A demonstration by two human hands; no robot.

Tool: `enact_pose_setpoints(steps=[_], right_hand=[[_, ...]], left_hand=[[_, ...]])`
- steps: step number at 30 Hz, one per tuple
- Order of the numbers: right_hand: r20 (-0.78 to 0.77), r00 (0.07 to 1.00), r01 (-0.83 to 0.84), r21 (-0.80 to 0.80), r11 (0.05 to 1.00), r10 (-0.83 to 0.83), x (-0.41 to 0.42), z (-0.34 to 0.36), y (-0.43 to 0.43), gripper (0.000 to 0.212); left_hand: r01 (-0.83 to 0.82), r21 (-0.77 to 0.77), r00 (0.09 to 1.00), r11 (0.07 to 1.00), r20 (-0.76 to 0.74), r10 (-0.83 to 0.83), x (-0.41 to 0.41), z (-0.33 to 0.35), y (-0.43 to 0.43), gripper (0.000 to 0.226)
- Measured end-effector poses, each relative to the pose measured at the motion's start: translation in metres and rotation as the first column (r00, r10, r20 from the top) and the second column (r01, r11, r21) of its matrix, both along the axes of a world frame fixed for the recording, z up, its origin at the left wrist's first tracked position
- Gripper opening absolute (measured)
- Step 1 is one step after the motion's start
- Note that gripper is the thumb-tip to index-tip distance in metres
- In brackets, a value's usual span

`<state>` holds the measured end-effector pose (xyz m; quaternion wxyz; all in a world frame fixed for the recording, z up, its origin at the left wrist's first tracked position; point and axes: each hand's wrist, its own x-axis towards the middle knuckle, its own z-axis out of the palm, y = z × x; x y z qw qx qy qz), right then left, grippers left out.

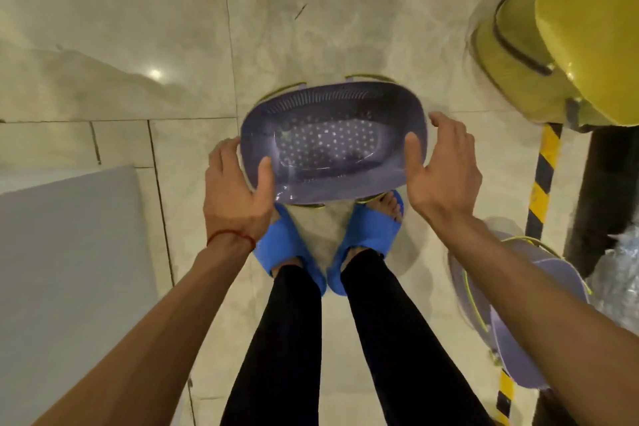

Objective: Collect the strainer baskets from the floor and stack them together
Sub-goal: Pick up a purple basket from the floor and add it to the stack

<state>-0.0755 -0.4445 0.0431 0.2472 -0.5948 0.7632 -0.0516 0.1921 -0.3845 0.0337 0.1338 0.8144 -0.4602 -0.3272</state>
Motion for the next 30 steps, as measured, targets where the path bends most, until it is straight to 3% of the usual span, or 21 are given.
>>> enact_pose_setpoints(steps=[3,8,12,15,21,30], right_hand=[[0.084,0.996,0.036,0.006,0.999,-0.036,-0.009,-0.052,-0.005,0.05],[0.406,0.902,0.204,-0.091,0.975,-0.151,-0.006,-0.09,-0.013,0.035],[0.419,0.87,0.326,-0.096,0.94,-0.259,0.003,-0.094,-0.019,0.034],[0.404,0.859,0.37,-0.064,0.927,-0.315,0.011,-0.086,-0.02,0.034],[0.317,0.87,0.402,-0.01,0.916,-0.378,0.015,-0.013,-0.017,0.036],[0.298,0.809,0.538,-0.029,0.842,-0.507,0.01,0.181,-0.007,0.037]], left_hand=[[-0.177,-0.085,0.979,0.981,-0.118,0.166,-0.004,-0.054,-0.005,0.053],[-0.383,-0.212,0.915,0.899,-0.219,0.339,-0.019,-0.081,-0.01,0.04],[-0.541,-0.191,0.832,0.819,-0.267,0.487,-0.03,-0.076,-0.019,0.031],[-0.562,-0.184,0.82,0.806,-0.248,0.515,-0.034,-0.067,-0.029,0.032],[-0.505,-0.192,0.862,0.841,-0.167,0.479,-0.024,-0.001,-0.042,0.028],[-0.488,-0.14,0.872,0.862,-0.114,0.476,-0.027,0.182,-0.048,0.03]])
